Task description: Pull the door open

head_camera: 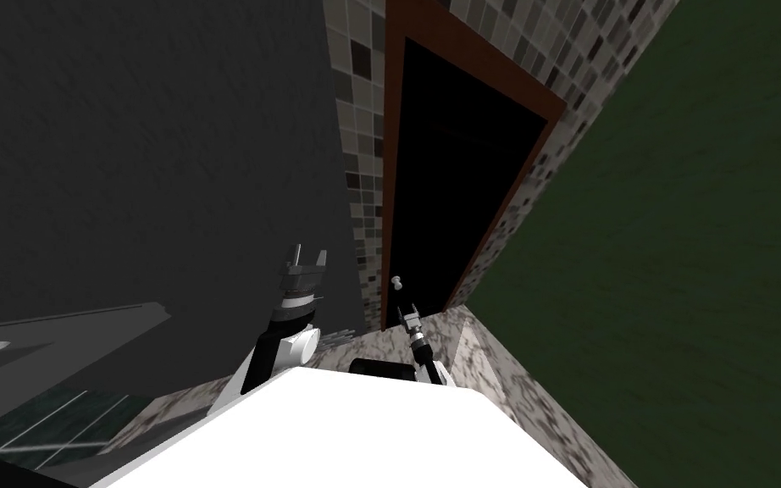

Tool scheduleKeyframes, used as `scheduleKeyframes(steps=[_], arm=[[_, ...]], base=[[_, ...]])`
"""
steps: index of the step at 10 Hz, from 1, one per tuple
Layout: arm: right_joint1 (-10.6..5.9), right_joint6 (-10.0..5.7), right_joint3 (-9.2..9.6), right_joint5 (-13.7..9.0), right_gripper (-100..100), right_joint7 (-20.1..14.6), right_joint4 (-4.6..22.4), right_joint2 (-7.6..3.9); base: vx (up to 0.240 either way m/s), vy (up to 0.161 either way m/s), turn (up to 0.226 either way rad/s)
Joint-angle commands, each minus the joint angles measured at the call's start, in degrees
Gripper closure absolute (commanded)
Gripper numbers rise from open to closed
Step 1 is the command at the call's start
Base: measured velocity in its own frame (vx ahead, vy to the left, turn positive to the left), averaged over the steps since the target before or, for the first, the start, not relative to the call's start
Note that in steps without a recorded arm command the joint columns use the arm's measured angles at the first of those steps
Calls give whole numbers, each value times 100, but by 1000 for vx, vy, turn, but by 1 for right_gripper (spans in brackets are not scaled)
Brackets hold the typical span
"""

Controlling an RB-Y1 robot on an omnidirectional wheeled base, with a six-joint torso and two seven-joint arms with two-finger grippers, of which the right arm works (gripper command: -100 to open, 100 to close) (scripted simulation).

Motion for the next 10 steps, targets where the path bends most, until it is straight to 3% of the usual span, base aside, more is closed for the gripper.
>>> scheduleKeyframes(steps=[1, 5, 6, 10], arm=[[-48, -33, -151, -54, -100, -10, 99, -69], [-187, -129, -585, -208, -100, -40, 383, -243], [-246, -169, -770, -274, -100, -53, 505, -311], [-374, -257, -1172, -417, -100, -82, 768, -453]], base=[[-76, 36, 258], [-160, 82, 236], [-63, 67, 258], [-7, 41, 234]])
